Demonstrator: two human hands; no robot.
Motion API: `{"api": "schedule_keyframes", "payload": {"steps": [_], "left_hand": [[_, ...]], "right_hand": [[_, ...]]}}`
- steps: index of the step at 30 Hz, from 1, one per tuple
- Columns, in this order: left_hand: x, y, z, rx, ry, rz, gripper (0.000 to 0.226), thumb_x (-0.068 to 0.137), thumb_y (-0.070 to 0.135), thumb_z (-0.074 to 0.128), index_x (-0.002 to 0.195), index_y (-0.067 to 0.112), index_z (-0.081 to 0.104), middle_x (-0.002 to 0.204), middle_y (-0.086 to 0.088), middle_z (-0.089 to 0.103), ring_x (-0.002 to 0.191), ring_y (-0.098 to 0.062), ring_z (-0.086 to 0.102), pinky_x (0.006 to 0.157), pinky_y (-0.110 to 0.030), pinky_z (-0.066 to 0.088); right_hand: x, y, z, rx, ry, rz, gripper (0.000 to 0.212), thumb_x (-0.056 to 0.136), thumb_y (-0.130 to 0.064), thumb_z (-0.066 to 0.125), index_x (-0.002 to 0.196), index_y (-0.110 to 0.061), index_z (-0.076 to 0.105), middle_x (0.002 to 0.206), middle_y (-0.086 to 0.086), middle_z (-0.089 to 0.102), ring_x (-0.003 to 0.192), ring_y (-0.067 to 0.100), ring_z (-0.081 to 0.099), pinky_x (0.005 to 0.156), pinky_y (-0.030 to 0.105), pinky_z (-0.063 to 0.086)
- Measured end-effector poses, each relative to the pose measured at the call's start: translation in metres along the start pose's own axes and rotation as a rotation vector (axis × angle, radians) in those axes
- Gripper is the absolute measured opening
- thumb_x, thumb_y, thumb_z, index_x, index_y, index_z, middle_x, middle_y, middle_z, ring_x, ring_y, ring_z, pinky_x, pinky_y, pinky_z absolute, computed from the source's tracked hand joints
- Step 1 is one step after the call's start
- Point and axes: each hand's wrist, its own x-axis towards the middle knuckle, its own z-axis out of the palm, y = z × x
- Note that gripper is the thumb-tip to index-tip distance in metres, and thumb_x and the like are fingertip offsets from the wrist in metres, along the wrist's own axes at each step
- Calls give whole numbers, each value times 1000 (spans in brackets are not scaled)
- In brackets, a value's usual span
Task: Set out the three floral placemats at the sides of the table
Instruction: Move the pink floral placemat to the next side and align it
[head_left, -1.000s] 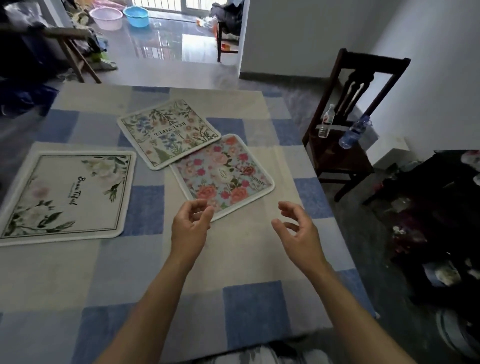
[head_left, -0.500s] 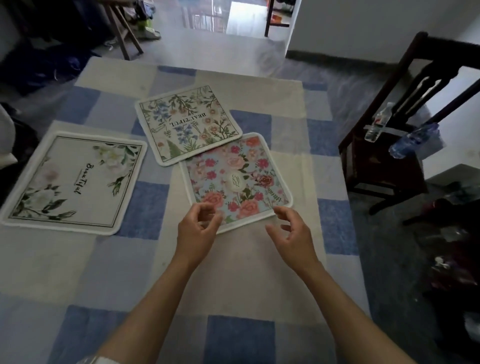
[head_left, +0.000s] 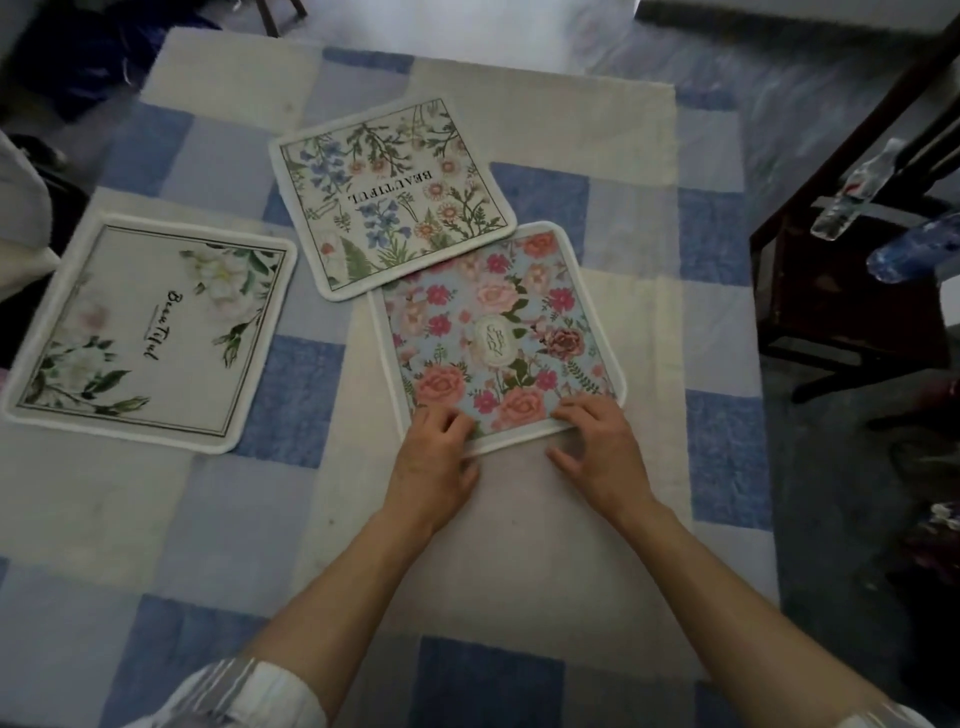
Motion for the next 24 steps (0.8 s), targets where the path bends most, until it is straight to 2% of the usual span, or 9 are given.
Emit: {"api": "schedule_keyframes", "payload": {"steps": [5, 9, 12, 18, 21, 24], "left_hand": [[5, -4, -5, 132, -17, 108, 24, 74, 12, 73, 97, 7, 68, 102, -9, 64, 96, -29, 56, 75, -38, 55], [8, -6, -12, 197, -21, 210, 13, 72, 11, 74, 83, 8, 66, 87, -9, 68, 79, -29, 61, 60, -36, 55], [7, -8, -16, 182, -34, 222, 13, 73, 6, 73, 81, 6, 63, 83, -10, 66, 71, -29, 59, 53, -37, 55], [4, -2, -28, 175, 4, 230, 5, 82, 5, 66, 83, 4, 61, 84, -12, 64, 74, -28, 59, 56, -41, 55], [3, 3, -37, 185, 34, 251, 5, 83, 4, 66, 81, 5, 61, 82, -11, 63, 72, -27, 58, 54, -40, 55], [-3, 3, -49, 193, 59, 263, 5, 85, 5, 66, 83, 5, 61, 82, -10, 63, 71, -25, 58, 56, -39, 55]], "right_hand": [[10, 0, 1, -33, 11, -22, 49, 63, -16, 88, 109, -10, 71, 110, 6, 65, 106, 25, 55, 95, 34, 46], [18, -2, 2, -80, 20, -79, 41, 68, -18, 85, 106, -11, 71, 106, 5, 66, 101, 26, 57, 91, 37, 49], [17, 1, 0, -133, 30, -159, 34, 73, -20, 82, 104, -11, 71, 104, 5, 66, 99, 26, 57, 88, 40, 50], [9, 0, -7, -182, 125, -293, 10, 85, -14, 73, 92, -6, 71, 91, 11, 69, 86, 29, 61, 75, 40, 53], [6, -8, -14, -173, 150, -284, 11, 77, -2, 75, 87, -4, 70, 87, 12, 68, 80, 31, 63, 70, 38, 55], [2, -20, -21, -132, 157, -252, 11, 76, -2, 75, 85, -6, 69, 85, 10, 68, 78, 28, 63, 69, 35, 55]]}}
